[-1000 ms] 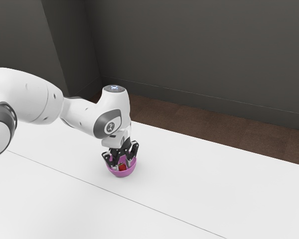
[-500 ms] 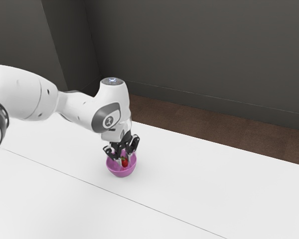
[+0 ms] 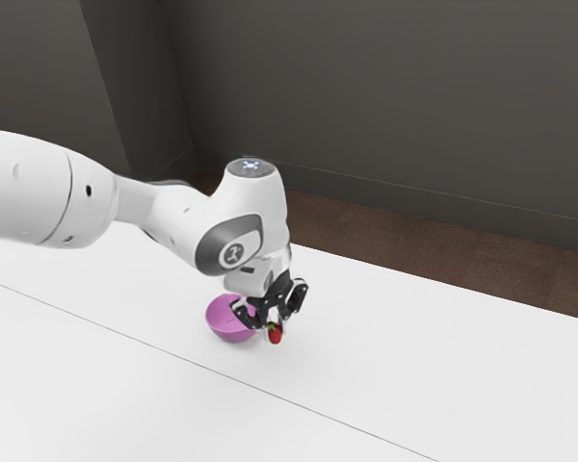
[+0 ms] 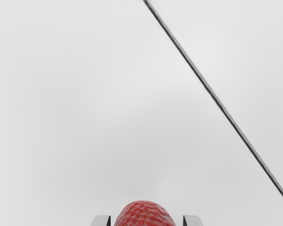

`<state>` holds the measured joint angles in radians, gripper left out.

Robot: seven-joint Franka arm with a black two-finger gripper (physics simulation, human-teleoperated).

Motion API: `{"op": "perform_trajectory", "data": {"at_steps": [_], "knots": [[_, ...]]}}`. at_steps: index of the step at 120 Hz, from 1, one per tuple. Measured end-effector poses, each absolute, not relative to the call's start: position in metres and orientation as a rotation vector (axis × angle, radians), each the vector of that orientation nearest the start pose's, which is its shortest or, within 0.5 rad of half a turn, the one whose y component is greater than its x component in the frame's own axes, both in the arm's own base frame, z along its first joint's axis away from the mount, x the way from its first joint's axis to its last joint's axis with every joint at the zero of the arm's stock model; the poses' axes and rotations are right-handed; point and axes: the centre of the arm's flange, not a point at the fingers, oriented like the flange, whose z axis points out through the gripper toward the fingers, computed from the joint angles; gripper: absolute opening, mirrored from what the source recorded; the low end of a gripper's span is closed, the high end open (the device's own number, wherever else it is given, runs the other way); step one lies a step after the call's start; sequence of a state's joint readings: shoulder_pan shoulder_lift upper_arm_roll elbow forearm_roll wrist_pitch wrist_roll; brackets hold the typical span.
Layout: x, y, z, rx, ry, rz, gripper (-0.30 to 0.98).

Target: Take strawberry from the bowl

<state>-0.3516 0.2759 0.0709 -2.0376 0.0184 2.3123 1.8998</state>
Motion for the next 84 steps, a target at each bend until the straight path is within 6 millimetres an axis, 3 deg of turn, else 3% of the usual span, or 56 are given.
{"op": "perform_trajectory", "data": {"at_steps": [28, 42, 56, 76, 84], "knots": [[0.569, -0.174, 0.288, -1.462, 2.778, 0.069, 0.09], [0.571, -0.173, 0.290, -1.489, 2.763, 0.064, 0.33], [0.571, -0.172, 0.293, -1.511, 2.749, 0.059, 0.48], [0.569, -0.177, 0.365, -1.511, 2.666, -0.063, 0.59], [0.561, -0.178, 0.419, -1.554, 2.590, -0.149, 0.62]]}}
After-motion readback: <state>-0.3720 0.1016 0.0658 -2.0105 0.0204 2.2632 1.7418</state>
